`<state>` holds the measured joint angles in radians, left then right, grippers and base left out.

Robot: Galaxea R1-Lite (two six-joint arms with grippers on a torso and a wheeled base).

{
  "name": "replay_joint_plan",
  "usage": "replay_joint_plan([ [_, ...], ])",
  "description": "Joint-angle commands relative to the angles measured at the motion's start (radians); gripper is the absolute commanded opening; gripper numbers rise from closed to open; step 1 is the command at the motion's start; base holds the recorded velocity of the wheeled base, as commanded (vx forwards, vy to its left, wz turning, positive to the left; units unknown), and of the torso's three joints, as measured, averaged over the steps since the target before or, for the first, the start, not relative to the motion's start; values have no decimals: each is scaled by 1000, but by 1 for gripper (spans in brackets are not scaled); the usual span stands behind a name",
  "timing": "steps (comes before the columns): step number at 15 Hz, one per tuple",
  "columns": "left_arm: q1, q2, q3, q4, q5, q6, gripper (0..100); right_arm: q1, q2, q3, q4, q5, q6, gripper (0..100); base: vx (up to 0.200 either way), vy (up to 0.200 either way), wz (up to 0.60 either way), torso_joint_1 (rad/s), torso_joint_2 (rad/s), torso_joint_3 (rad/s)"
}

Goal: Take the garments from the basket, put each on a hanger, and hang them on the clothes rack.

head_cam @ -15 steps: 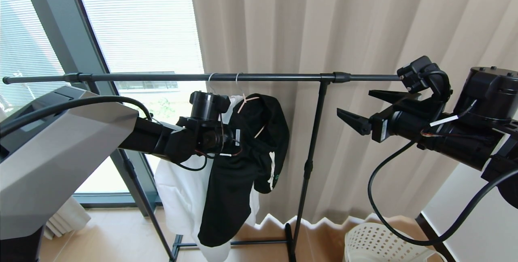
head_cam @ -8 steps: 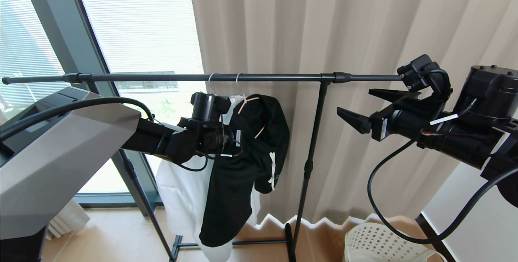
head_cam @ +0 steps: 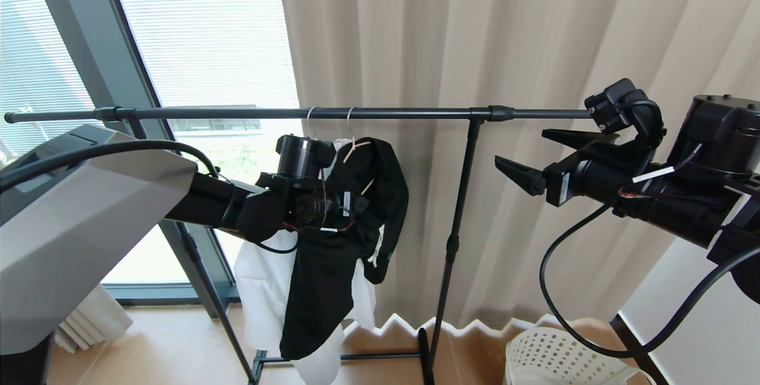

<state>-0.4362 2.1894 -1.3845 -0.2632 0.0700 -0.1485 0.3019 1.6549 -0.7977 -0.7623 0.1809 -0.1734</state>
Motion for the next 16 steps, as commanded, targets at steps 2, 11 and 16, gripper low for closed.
replay_joint_plan([
  [2, -12, -122, 93, -1, 25, 0, 100, 0, -9, 5, 0, 0, -1, 100, 0, 0, 0, 0, 0, 0],
  [11, -38, -494, 498, -27, 28, -13, 100, 2, -1, 11, 0, 0, 0, 100, 0, 0, 0, 0, 0, 0],
  [16, -53, -685, 711, -60, 27, -40, 100, 17, -49, 55, 0, 2, 2, 100, 0, 0, 0, 0, 0, 0],
])
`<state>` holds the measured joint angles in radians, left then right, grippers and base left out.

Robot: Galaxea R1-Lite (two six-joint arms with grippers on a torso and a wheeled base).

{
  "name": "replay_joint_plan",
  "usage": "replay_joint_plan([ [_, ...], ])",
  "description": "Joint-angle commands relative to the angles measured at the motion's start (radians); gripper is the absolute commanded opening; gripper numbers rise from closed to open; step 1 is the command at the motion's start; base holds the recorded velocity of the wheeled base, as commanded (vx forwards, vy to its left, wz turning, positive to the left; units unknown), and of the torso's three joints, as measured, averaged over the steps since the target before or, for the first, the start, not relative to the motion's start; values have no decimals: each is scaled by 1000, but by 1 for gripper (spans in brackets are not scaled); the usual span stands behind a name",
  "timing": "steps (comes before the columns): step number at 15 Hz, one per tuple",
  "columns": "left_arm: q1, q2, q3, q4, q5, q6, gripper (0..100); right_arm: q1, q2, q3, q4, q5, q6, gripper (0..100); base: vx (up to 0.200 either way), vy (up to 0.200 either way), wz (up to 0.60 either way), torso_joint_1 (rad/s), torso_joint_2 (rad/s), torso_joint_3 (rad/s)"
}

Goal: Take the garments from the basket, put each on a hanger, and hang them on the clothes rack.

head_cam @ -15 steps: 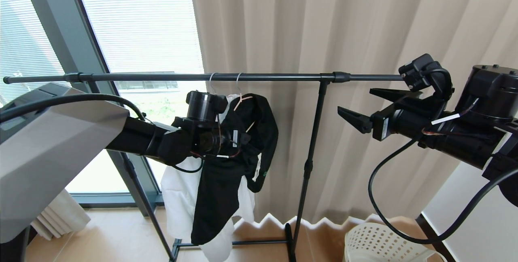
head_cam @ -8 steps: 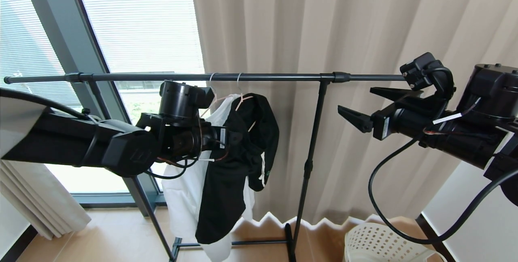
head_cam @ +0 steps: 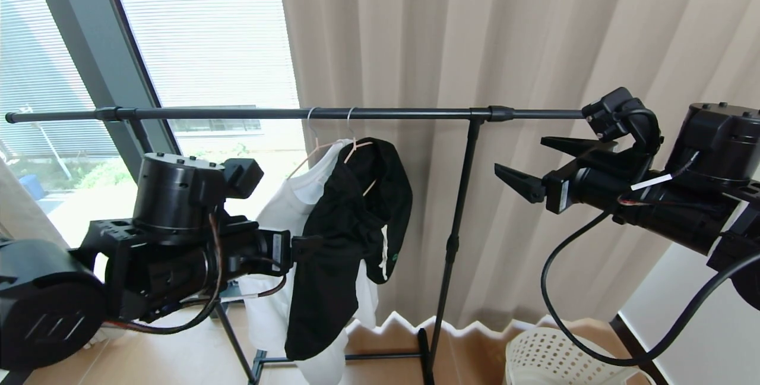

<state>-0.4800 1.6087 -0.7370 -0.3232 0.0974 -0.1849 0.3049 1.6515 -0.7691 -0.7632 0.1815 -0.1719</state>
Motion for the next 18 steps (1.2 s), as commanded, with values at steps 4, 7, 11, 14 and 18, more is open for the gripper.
replay_joint_plan([
  [4, -9, -251, 183, 7, 2, 2, 100, 54, -358, 148, 128, -54, -31, 100, 0, 0, 0, 0, 0, 0],
  [7, -15, -342, 291, 6, 5, 5, 100, -23, -510, 314, 182, -102, -38, 100, 0, 0, 0, 0, 0, 0],
  [11, -9, -452, 436, 0, 8, 4, 100, -23, -740, 539, 193, -142, -40, 100, 0, 0, 0, 0, 0, 0],
  [14, -6, -632, 582, 3, 10, 4, 100, -23, -943, 679, 251, -195, -41, 100, 0, 0, 0, 0, 0, 0],
  [18, 37, -937, 737, 56, 27, 7, 100, -44, -1355, 714, 679, -223, -40, 100, 0, 0, 0, 0, 0, 0],
])
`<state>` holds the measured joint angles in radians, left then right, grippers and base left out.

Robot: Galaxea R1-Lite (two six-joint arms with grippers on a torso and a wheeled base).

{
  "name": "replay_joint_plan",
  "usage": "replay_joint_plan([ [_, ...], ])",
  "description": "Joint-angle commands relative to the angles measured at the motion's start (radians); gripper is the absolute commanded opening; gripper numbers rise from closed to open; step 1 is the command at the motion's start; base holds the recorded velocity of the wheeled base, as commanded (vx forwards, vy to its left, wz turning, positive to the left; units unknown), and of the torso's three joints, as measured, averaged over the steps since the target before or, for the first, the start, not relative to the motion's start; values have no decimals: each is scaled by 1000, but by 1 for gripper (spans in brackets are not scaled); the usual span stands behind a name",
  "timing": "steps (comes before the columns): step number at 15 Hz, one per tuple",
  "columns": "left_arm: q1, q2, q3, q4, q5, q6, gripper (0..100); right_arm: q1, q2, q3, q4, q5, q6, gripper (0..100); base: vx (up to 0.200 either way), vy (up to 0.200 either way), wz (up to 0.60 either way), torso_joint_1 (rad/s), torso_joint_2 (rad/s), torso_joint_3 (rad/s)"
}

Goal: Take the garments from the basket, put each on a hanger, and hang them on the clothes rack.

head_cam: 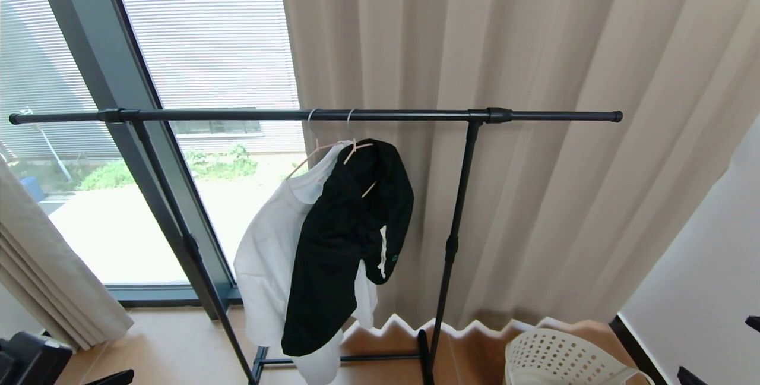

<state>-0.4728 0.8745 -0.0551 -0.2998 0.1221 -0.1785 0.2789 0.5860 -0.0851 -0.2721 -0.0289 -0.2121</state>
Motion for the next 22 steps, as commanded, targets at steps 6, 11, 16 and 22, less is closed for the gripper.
replay_joint_plan([
  [6, 117, -571, 40, 309, 14, -1, 100, -162, -495, 39, 352, 20, 97, 100, 0, 0, 0, 0, 0, 0],
  [11, 342, -772, 40, 306, 50, 111, 100, -277, -586, 42, 355, 50, 111, 100, 0, 0, 0, 0, 0, 0],
  [16, 362, -776, 41, 307, 140, 163, 100, -277, -586, 42, 353, 44, 120, 100, 0, 0, 0, 0, 0, 0],
  [22, 502, -812, 49, 301, 62, 143, 100, -277, -586, 44, 353, 41, 129, 100, 0, 0, 0, 0, 0, 0],
])
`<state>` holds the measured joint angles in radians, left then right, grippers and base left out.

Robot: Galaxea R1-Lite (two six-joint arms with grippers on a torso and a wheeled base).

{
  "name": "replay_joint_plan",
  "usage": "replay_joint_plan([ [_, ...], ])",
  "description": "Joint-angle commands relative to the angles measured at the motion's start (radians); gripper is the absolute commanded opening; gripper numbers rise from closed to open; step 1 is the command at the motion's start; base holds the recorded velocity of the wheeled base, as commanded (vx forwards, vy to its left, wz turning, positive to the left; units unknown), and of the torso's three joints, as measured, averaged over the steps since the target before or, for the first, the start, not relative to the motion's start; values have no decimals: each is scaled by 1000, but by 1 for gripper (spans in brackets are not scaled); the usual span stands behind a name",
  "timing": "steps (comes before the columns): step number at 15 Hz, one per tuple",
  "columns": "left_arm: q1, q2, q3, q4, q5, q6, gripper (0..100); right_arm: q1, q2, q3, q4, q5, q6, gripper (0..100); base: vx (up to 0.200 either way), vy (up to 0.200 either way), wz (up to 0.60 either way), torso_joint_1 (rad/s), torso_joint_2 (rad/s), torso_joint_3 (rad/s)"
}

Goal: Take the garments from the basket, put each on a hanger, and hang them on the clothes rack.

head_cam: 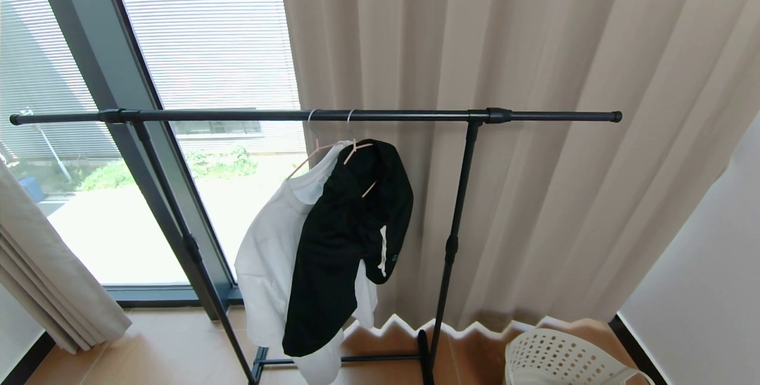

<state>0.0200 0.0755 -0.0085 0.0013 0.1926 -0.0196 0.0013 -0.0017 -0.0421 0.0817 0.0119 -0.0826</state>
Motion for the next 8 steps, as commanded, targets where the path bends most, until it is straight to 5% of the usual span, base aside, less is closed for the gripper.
replay_joint_plan([
  [1, -40, -43, 1, 2, -84, -25, 100, 0, 3, 1, 1, 0, 0, 100, 0, 0, 0, 0, 0, 0],
  [2, -40, -43, 1, 2, -84, -25, 100, 0, 3, 1, 1, 0, 0, 100, 0, 0, 0, 0, 0, 0],
  [4, -31, -66, -4, 5, -208, -19, 100, 0, 3, 11, -3, 11, 0, 100, 0, 0, 0, 0, 0, 0],
  [8, -29, -68, -5, 23, -252, 13, 100, 0, 3, 11, -3, 10, 1, 100, 0, 0, 0, 0, 0, 0],
])
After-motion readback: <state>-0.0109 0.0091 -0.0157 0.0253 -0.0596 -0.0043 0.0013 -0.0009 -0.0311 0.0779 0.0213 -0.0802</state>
